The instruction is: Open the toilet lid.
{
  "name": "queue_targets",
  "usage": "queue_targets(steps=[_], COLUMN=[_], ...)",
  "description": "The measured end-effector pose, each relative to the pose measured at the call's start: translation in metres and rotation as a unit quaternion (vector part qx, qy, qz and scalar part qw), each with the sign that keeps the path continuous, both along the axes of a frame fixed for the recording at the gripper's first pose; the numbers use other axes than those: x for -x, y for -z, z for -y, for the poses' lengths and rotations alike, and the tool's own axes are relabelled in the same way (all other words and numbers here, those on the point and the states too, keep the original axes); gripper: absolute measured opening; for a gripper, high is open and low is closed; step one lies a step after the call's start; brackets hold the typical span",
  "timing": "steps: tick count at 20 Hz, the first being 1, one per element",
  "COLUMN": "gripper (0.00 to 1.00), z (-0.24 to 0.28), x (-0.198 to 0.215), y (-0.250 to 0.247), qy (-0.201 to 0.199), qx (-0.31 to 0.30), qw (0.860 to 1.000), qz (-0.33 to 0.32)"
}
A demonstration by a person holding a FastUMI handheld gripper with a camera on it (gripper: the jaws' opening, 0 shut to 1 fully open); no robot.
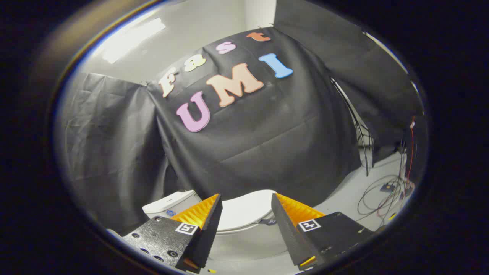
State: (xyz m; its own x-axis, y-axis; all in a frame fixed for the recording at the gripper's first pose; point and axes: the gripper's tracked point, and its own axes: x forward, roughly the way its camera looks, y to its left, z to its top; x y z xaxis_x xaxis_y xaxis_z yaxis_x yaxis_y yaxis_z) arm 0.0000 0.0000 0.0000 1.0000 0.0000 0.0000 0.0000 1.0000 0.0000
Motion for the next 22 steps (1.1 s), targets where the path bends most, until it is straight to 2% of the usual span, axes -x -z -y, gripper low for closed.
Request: queue_targets(steps=[6,11,14,18,22], gripper=[0.80,0.80,0.80,0.77,0.73], z=[0.027,0.046,0.059,0.068,0.073], x=[-0.046,-0.092,-0.116,-0.154,-0.178], y=[0.049,0.087,0.116,0.136,0.139], qy=[0.051,0.081,0.103,0.107,0.087], qx=[-0.134,-0.252,-0.316,-0.385,-0.412], qw=[0.990,0.964,0.943,0.916,0.907], qz=[-0.018,-0.013,-0.024,-0.033,-0.031])
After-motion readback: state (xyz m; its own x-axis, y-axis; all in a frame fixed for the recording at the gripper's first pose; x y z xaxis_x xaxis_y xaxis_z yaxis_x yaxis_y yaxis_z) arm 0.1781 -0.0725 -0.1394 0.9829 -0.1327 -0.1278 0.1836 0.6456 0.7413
